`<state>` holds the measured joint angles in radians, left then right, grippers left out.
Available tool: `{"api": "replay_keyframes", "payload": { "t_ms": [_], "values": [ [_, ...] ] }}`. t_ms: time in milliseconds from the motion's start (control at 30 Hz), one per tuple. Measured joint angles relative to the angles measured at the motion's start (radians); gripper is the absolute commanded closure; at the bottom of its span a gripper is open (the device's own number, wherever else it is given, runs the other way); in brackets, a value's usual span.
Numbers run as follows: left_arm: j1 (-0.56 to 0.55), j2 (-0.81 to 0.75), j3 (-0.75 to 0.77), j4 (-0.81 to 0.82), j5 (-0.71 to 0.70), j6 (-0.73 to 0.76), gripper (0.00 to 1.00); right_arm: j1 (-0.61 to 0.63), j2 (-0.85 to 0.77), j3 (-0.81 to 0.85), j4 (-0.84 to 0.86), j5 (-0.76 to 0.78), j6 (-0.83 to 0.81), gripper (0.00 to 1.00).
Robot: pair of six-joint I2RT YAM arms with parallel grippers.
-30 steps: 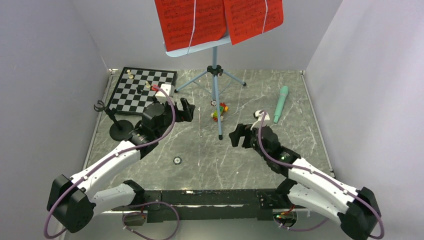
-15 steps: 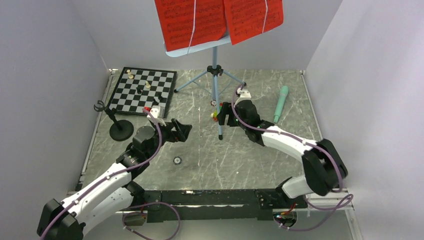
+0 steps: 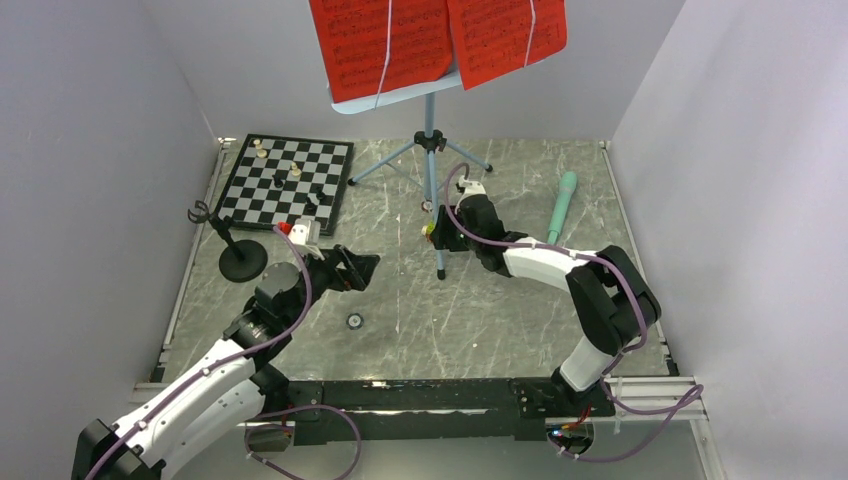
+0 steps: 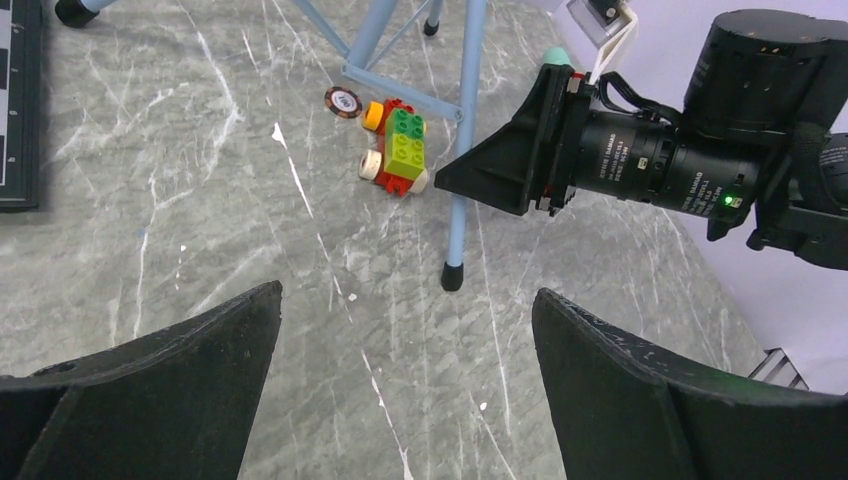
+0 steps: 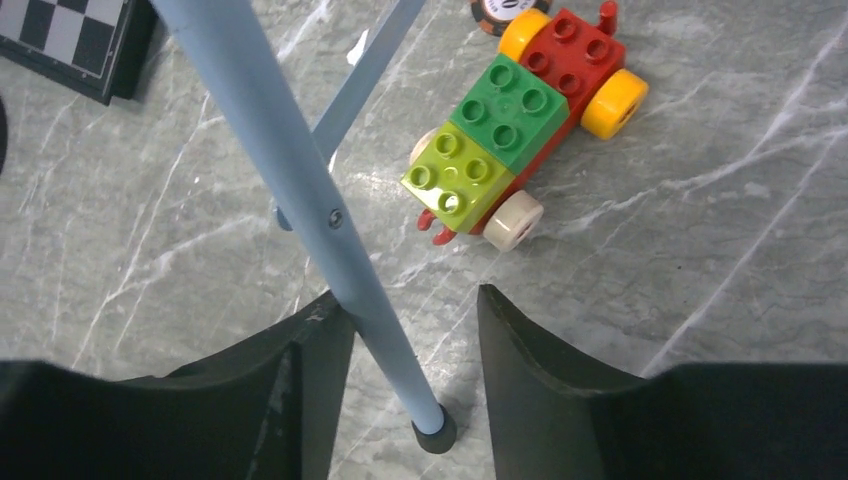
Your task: Pack up the instrument practice props
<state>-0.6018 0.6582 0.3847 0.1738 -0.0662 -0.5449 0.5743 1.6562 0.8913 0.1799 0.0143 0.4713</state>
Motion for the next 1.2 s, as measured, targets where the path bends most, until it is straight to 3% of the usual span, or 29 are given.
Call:
{"api": "replay_keyframes", "payload": {
  "t_ms": [133,300,333,700,1200],
  "values": [
    [0.000,0.025,0.001,-0.010,0.004,-0.003,0.01,0.008,0.000,0.000,0.006,-0.021,0.000,0.67],
    [0.000,0.057,0.004,-0.048,0.019,-0.009,0.01,0.028,-0.006,-0.009,0.014,-0.027,-0.011,0.98],
    [0.000,0.058,0.005,-0.051,0.021,-0.013,0.01,0.032,-0.008,-0.013,0.018,-0.027,-0.025,1.00],
    [0.000,0.057,0.005,-0.061,0.037,-0.033,0.01,0.112,-0.082,-0.077,-0.004,0.058,-0.051,1.00],
    [0.000,0.083,0.004,-0.062,0.042,-0.070,0.02,0.248,-0.120,-0.079,-0.096,0.164,0.118,1.00]
  ]
}}
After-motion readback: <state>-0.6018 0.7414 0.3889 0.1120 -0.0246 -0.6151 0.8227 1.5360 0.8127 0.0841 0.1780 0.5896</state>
